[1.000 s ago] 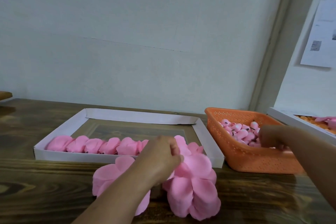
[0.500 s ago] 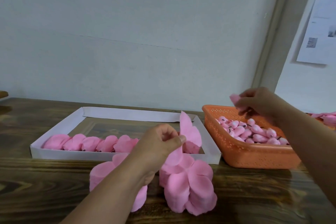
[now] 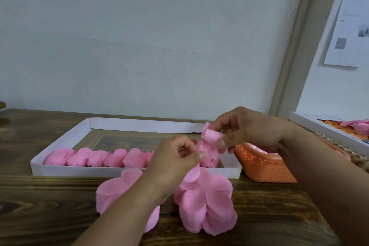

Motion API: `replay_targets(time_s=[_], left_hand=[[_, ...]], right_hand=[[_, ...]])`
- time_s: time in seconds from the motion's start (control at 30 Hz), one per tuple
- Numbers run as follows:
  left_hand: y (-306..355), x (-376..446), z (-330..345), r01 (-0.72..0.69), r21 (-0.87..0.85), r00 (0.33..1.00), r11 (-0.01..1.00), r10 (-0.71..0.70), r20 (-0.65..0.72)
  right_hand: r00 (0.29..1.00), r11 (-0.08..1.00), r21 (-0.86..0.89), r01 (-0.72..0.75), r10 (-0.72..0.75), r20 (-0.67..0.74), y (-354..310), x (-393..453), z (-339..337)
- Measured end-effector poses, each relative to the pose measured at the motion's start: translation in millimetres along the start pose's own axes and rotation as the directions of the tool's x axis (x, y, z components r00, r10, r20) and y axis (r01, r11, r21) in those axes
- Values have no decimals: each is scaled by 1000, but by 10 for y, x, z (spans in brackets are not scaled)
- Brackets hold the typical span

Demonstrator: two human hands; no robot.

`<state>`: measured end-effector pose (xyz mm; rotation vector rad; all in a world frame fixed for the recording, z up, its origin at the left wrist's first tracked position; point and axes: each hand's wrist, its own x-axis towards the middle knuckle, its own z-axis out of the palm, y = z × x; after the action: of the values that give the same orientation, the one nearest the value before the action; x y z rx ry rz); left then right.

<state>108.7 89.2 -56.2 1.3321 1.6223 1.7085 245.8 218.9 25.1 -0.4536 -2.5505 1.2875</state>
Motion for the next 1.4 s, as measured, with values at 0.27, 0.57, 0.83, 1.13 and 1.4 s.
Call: replay_targets(time_s=[0.27,0.57,0.83,1.13,1.4], left_hand=[[-35,72,-59,637,-627,770,449,-408,490],[-5,65,-44,321,-718,928,617,-55,367],[-60,38,-35,358,-632,934,688,-263,243],[-108,62,-30,135,-265,947,955,-203,-249],[-140,50,-12,326,-323,891,888,-403,-208]], right_hand=[[975,956,270,112,-54,-214,-82,36,15],[989,968,244,-53,85,-122,17,-9,238],[937,988,147,51,3,-351,21,-17,335],[986,957,284,-51,92,-136,169,-111,379],[846,916,294,271,-81,-527,173,-130,401]])
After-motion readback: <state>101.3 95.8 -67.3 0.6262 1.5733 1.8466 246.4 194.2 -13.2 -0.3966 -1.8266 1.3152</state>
